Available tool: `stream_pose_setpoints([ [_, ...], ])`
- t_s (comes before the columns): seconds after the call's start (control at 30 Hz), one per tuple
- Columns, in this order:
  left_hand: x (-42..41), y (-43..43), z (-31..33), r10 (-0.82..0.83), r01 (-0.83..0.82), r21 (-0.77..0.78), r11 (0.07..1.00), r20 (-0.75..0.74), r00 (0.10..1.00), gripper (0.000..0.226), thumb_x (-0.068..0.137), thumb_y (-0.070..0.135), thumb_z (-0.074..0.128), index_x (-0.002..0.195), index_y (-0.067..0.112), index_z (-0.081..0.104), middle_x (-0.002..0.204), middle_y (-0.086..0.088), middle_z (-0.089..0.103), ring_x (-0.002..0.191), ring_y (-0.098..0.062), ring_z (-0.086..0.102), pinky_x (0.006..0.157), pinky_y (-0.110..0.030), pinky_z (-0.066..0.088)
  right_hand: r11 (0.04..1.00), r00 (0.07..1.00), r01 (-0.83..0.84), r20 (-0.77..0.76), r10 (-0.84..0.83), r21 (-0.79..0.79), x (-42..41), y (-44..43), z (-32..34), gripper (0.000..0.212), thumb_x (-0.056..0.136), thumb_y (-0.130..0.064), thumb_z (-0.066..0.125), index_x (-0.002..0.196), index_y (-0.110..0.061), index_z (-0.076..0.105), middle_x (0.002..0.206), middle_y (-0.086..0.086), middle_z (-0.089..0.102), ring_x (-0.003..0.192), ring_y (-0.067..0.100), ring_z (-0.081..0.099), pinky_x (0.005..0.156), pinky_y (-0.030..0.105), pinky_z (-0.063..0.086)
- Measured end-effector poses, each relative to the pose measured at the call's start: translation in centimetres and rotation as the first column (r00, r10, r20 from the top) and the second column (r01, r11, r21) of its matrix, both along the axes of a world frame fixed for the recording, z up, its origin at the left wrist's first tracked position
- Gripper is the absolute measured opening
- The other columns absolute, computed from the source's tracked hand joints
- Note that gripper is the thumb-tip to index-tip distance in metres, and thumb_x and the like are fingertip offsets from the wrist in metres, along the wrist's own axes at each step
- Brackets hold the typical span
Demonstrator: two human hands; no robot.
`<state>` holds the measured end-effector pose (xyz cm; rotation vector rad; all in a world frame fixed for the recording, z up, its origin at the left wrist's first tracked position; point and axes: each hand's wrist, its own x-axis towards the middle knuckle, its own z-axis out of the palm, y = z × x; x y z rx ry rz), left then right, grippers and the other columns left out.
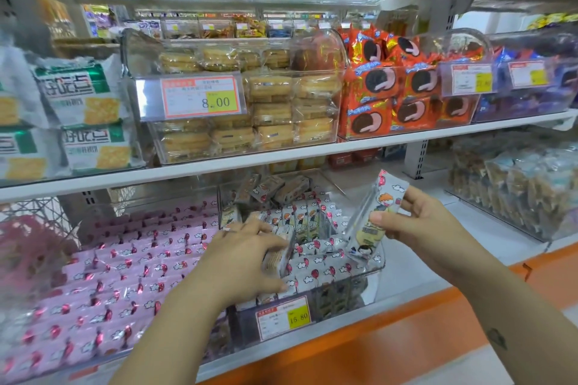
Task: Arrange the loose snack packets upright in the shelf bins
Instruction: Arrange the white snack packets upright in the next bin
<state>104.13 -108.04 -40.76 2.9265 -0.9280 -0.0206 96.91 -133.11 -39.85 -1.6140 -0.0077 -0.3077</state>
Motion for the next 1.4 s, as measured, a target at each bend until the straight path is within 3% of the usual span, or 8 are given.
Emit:
stream_pose_setpoints([
  [0.1,0.1,-0.5,-0.8,0.003,-0.01,0.126,0.992,0.053,0.999,0.075,0.081,0.051,0.065,0.145,0.045,0.026,0.157,0.009,0.015,0.142,-0.017,0.017,0.115,-0.04,0.013,0.999,0.999,0.039,0.005,-0.04,0.019,0.3,-0.5,-0.3,0.035,0.07,-0.012,0.08,0.101,-0.018,0.064,0.09,-0.004,0.066,0.069,0.013,0.056,0.066,0.029,0.041],
  [0.23,0.4,-0.8,-1.4,-0.005,-0.016,0.176,0.984,0.116,0.993,0.073,0.086,0.038,0.063,0.146,0.046,0.021,0.153,0.008,0.027,0.139,-0.019,0.025,0.114,-0.04,0.018,0.996,0.997,0.08,-0.003,-0.08,0.032,0.6,-0.9,-0.7,0.026,0.08,-0.008,0.07,0.104,-0.016,0.063,0.089,-0.005,0.066,0.067,0.014,0.051,0.067,0.029,0.041],
  [0.57,0.5,-0.9,-1.4,-0.008,0.001,0.05,0.999,0.138,0.99,0.039,0.1,0.039,0.042,0.137,0.049,0.038,0.141,0.011,0.044,0.127,-0.015,0.041,0.111,-0.037,0.019,0.998,0.998,0.06,-0.006,-0.06,0.013,0.8,-0.6,-0.9,0.025,0.079,-0.009,0.071,0.101,-0.017,0.062,0.088,-0.006,0.066,0.066,0.011,0.057,0.069,0.031,0.043],
  [0.8,0.7,-0.8,-0.9,0.061,-0.061,-0.271,0.961,-0.009,0.998,0.03,0.103,0.026,0.035,0.128,0.032,0.05,0.134,0.004,0.045,0.102,-0.021,0.055,0.088,-0.03,0.044,0.997,0.997,0.074,0.012,-0.074,0.009,0.8,-0.2,-0.8,0.025,0.079,-0.01,0.071,0.101,-0.019,0.062,0.091,-0.008,0.066,0.069,0.011,0.061,0.071,0.032,0.043],
  [1.07,1.0,-1.2,-0.8,0.112,-0.208,-0.714,0.669,-0.18,0.977,0.013,0.098,0.024,0.049,0.102,0.032,0.057,0.069,0.01,0.053,0.034,-0.002,0.038,0.037,-0.01,0.027,0.997,0.997,0.071,0.007,-0.071,-0.014,0.7,0.5,-0.8,0.032,0.078,-0.014,0.073,0.106,-0.023,0.062,0.102,-0.008,0.067,0.08,0.018,0.068,0.075,0.032,0.046],
  [1.13,1.0,-0.9,-0.5,0.075,-0.225,-0.757,0.614,-0.227,0.971,0.012,0.093,0.026,0.058,0.102,0.034,0.058,0.076,0.011,0.061,0.043,0.003,0.048,0.047,-0.01,0.038,0.997,0.998,0.069,0.009,-0.069,-0.024,0.6,0.6,-0.8,0.034,0.078,-0.012,0.073,0.108,-0.023,0.061,0.101,-0.008,0.067,0.079,0.018,0.068,0.074,0.031,0.046],
  [1.23,1.2,-0.6,-0.5,0.086,-0.238,-0.751,0.616,-0.237,0.968,0.022,0.088,0.027,0.066,0.102,0.041,0.057,0.116,0.009,0.063,0.096,-0.006,0.063,0.085,-0.029,0.051,0.999,0.999,0.043,0.031,-0.042,-0.029,0.4,0.7,-0.6,0.035,0.08,-0.008,0.071,0.11,-0.022,0.059,0.101,-0.008,0.067,0.078,0.015,0.07,0.071,0.024,0.047],
  [1.4,1.2,-1.9,0.0,0.18,-0.201,-0.712,0.673,-0.106,0.978,0.031,0.091,0.025,0.062,0.118,0.038,0.053,0.095,0.016,0.058,0.066,-0.009,0.057,0.049,-0.016,0.041,0.989,0.998,0.001,0.064,0.009,-0.15,0.9,0.9,-0.2,0.041,0.079,-0.011,0.073,0.106,-0.036,0.054,0.093,-0.015,0.068,0.085,-0.001,0.066,0.068,0.017,0.052],
])
